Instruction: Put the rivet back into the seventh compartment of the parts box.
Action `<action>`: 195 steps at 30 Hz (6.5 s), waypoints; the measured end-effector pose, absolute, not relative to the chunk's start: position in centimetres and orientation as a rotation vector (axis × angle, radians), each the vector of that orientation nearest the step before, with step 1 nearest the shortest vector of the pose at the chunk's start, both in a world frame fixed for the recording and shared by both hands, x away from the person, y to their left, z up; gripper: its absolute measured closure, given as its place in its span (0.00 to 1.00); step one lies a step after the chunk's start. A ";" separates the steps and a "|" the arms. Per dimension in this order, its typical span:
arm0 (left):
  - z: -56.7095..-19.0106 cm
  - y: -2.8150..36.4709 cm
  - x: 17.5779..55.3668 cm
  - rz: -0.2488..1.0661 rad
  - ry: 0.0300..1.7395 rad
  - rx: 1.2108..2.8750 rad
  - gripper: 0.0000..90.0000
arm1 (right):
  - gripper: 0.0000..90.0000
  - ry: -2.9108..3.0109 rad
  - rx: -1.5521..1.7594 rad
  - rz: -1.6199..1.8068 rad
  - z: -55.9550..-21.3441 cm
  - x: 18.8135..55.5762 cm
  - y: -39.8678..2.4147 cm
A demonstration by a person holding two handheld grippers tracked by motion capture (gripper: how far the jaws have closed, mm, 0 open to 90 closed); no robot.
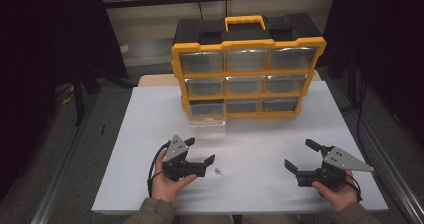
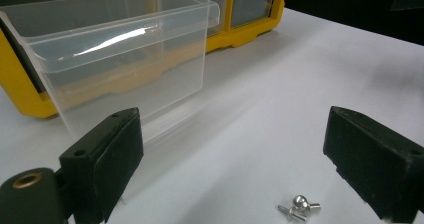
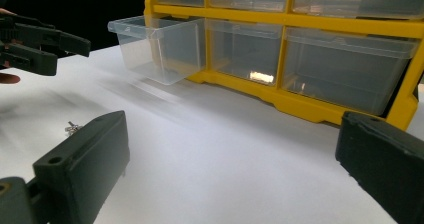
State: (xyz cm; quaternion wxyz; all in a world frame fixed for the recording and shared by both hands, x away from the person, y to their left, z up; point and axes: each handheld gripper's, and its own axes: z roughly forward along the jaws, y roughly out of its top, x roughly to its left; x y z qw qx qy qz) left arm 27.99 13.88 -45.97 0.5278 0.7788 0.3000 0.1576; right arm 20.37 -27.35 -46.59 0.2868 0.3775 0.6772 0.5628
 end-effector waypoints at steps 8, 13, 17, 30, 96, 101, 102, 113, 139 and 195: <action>-46.4 13.9 27.9 0.334 0.717 1.899 0.11 | 0.01 1.813 0.999 1.507 -46.5 20.4 -27.3; -46.7 13.9 27.8 0.312 0.715 1.923 0.12 | 0.01 1.823 0.992 1.510 -46.5 20.4 -27.2; -46.7 13.9 27.7 0.306 0.712 1.942 0.16 | 0.01 1.826 0.986 1.507 -46.5 20.5 -27.1; -47.0 13.2 27.3 0.241 0.674 2.017 0.37 | 0.01 1.833 0.981 1.499 -46.6 20.6 -27.0; -46.9 10.5 27.8 0.011 0.810 2.153 0.99 | 0.01 1.829 0.978 1.504 -46.5 20.5 -26.9; -46.7 10.6 27.8 0.020 0.828 2.117 0.99 | 0.01 1.831 0.977 1.505 -46.5 20.5 -27.0; -46.6 10.7 27.9 0.030 0.829 2.107 0.99 | 0.01 1.830 0.979 1.502 -46.5 20.5 -26.9; -45.8 11.3 28.1 0.081 0.871 2.065 0.99 | 0.01 1.823 0.986 1.504 -46.5 20.5 -27.0; -44.5 12.1 28.8 0.129 0.965 1.991 0.99 | 0.00 1.812 1.000 1.536 -46.5 20.5 -27.2; -41.2 12.5 31.4 0.185 1.071 1.921 0.99 | 0.00 1.823 0.981 1.538 -46.6 20.5 -27.3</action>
